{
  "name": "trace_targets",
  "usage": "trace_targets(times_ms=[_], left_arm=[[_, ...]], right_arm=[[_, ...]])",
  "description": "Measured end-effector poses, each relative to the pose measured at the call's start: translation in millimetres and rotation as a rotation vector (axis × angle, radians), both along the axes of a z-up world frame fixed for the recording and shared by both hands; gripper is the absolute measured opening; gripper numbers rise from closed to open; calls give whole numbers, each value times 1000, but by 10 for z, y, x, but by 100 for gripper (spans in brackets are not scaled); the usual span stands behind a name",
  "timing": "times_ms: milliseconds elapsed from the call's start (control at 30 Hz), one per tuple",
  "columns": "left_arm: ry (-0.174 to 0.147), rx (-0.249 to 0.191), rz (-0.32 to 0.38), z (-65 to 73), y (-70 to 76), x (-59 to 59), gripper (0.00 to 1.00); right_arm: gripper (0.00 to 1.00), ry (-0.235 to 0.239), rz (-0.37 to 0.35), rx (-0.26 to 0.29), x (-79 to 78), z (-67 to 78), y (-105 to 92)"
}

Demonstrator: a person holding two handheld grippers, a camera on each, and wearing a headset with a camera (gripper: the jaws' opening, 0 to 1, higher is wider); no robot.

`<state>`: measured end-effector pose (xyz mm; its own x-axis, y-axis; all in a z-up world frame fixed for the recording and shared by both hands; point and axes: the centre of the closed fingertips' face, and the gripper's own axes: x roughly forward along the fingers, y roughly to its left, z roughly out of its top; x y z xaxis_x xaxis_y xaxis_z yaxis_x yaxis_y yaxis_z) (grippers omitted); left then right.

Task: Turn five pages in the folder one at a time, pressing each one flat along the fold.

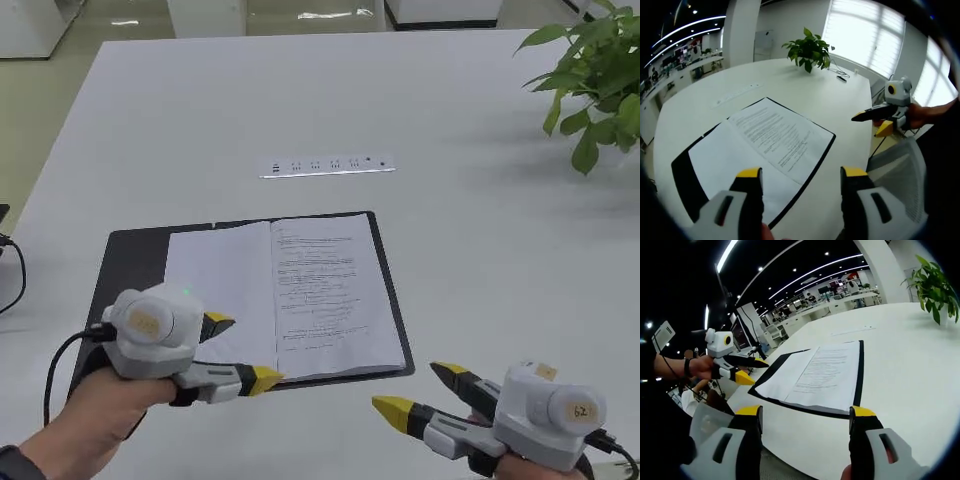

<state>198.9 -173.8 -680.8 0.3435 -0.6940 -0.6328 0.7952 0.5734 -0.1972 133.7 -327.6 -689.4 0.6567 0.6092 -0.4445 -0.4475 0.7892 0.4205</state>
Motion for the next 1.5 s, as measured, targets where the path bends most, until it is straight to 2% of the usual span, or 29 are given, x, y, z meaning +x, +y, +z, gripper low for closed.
trace_targets(times_ms=[67,233,333,500,633,833,933,1067,1233,1367,1433,1500], left_arm=[[-1,-4,-21,-6,-82,35,62],[4,20,-61,-96,-229,106,62],[25,18,-74,-139,-344,142,59],[16,41,-82,-237,-509,259,60],[-2,57,-102,-311,-706,328,61],[-15,96,-169,-541,-1024,328,63],[-9,95,-175,-590,-1169,321,65],[-17,103,-157,-688,-1344,356,65],[-17,134,-147,-851,-1438,360,67],[-4,156,-125,-960,-1445,369,69],[-8,172,-113,-1009,-1433,390,70],[-28,176,-88,-996,-1416,422,67]], right_arm=[[70,0,-2,-2,8,-3,-7],[69,2,-10,-11,21,-11,-34],[70,-5,-11,-12,31,-3,-42],[71,11,20,-30,-2,-49,-16],[71,11,26,-35,7,-45,-19],[70,18,16,-29,37,-57,-50],[69,20,18,-34,42,-63,-71],[69,31,13,-30,36,-96,-97],[68,41,15,-31,20,-128,-120],[67,45,3,-19,23,-142,-164],[67,51,0,-15,22,-159,-181],[67,56,4,-19,12,-170,-191]])
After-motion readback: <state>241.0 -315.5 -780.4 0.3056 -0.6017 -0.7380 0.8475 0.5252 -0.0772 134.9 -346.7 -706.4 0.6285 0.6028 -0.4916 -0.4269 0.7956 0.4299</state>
